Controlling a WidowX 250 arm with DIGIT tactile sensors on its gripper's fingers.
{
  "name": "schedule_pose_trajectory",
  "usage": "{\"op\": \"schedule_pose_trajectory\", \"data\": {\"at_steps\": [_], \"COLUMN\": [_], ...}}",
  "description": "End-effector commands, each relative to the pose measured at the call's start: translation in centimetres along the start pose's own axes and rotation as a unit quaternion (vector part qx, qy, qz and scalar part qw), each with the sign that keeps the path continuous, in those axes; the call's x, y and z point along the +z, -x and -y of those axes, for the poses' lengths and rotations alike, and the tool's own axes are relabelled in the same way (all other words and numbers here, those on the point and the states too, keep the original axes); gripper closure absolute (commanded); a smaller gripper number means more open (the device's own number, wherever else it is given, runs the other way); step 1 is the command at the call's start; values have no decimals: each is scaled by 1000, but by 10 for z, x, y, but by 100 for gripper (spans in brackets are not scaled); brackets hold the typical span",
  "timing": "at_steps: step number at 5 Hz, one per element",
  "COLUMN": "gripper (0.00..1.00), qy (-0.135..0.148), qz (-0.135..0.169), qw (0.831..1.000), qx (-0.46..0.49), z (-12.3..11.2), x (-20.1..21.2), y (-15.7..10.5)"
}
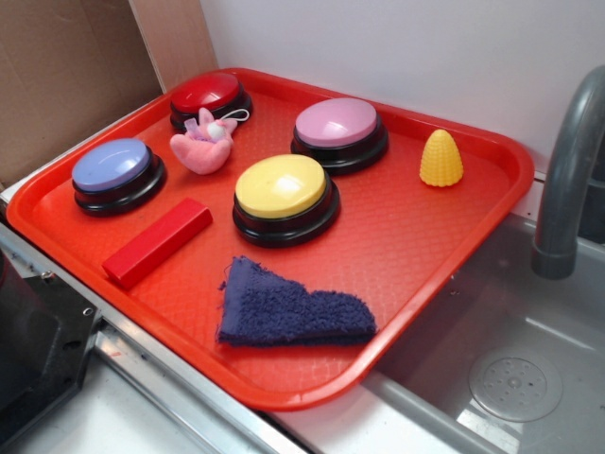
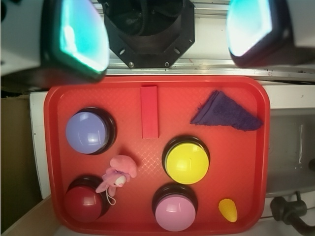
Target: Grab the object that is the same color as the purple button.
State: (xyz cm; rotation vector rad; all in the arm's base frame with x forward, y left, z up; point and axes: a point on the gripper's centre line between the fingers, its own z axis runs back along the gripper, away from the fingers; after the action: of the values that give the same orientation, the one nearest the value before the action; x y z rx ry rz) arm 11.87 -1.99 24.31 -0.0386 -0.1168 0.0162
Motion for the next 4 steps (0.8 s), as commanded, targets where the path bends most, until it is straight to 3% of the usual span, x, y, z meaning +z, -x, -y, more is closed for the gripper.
{"op": "schedule_pose_trajectory", "data": {"at_steps": [1, 2, 4], "gripper": [0, 0, 0], "qy": [0, -27, -28], "qz": [0, 0, -38], "qw": [1000, 991, 934], "qx": [0, -129, -355], "z": [0, 36, 57], "x": [0, -34, -93], "y": [0, -9, -13]}}
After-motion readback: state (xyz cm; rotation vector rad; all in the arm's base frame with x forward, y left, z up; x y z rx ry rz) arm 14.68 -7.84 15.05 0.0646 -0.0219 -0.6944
